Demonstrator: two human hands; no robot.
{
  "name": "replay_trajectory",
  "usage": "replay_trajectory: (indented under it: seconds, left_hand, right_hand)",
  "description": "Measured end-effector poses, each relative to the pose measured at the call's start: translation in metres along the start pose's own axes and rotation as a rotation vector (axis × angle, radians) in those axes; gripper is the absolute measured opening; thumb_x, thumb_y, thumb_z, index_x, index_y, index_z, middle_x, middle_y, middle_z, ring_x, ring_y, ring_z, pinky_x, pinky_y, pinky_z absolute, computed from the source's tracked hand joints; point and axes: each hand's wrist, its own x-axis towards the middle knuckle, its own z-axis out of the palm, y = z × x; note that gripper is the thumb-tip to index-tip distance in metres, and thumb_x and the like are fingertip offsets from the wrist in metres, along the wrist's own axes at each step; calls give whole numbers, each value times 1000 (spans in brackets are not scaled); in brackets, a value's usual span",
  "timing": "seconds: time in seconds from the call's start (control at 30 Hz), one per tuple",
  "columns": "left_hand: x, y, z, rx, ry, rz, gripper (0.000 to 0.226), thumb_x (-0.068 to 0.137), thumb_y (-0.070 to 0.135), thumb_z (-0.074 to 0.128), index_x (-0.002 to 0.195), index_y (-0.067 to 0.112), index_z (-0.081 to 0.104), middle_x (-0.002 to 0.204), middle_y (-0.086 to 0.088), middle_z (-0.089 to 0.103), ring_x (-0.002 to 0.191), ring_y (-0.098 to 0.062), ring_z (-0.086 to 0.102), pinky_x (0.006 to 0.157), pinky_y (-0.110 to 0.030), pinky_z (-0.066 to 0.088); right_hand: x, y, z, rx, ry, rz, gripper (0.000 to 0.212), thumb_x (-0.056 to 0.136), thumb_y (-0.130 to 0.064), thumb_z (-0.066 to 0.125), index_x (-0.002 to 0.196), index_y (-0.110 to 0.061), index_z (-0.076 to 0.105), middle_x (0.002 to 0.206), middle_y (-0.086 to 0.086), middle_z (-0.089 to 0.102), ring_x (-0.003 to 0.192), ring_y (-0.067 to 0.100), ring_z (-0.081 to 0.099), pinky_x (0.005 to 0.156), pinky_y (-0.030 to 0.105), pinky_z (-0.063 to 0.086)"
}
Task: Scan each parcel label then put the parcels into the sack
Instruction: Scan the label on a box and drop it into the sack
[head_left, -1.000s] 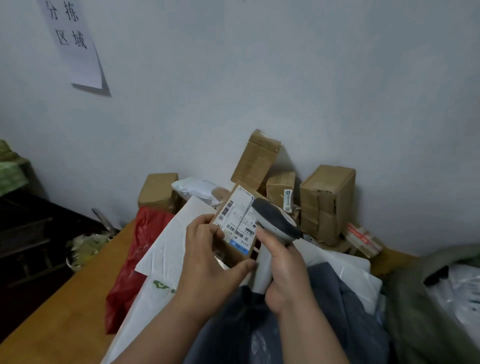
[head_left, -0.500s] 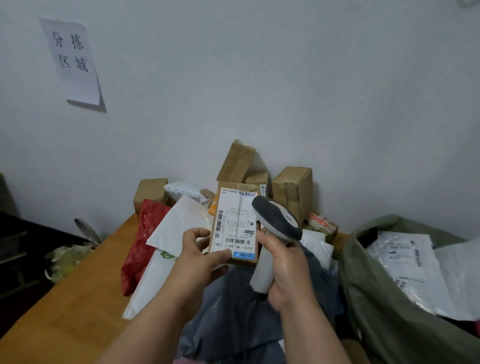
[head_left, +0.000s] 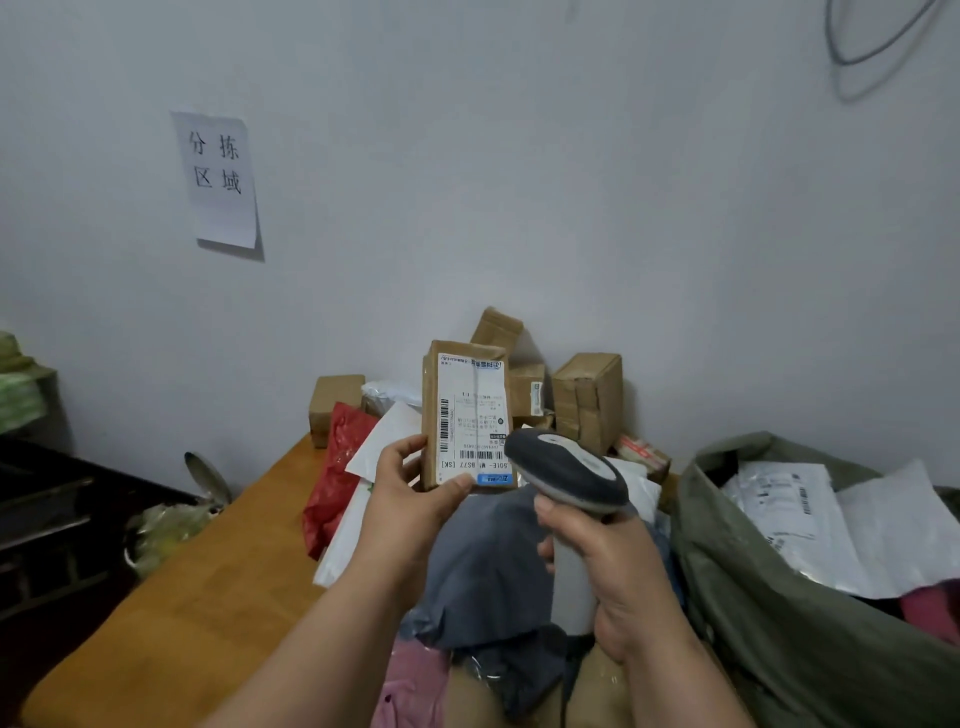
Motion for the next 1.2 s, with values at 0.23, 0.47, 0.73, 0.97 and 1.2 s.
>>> replay_trajectory:
  seconds: [0.23,0.47,0.73,0.97,1.2]
  left_hand:
    - [-10,4,11,26,19,77,53,84,-1,74,114,35,48,113,8,63,105,-13,66,91,-39,59]
    - [-19,-4,31,34,62,93,53,83,3,77,111,39,51,115,8,65,107,-14,66,89,-38,60]
    - [-39,-16,64,43,88,96,52,84,0,74,111,38,51,110,12,65,103,-9,66,89,-38,60]
    - [-55,-22,92,41,89,93,53,84,0,74,111,38,51,113,11,63,106,-11,64,93,-44,58]
    - [-64,-37,114,38,77,86,53,84,1,75,117,35,51,115,6,64,110,-18,65,94,-45,57]
  right_hand:
    - [-16,-7,-13,-38,-98,15,8,82,-8,78,74,-11,75,65,13,64,56,20,58,55,33,48]
    - [-20,-17,-39,-105,-159,8,17,80,-15,81,65,-17,75,63,12,63,57,20,58,61,35,46]
    - [-25,-27,-78,-114,-186,13,12,64,-31,79,70,-21,77,66,10,65,60,19,60,67,38,48]
    - [-27,-33,-109,-111,-194,20,11,77,-20,82,67,-20,75,64,8,65,59,19,60,58,33,48]
    - [-29,-37,-138,-85,-207,-18,18,83,-5,75,71,-18,73,66,2,69,54,13,60,51,23,48]
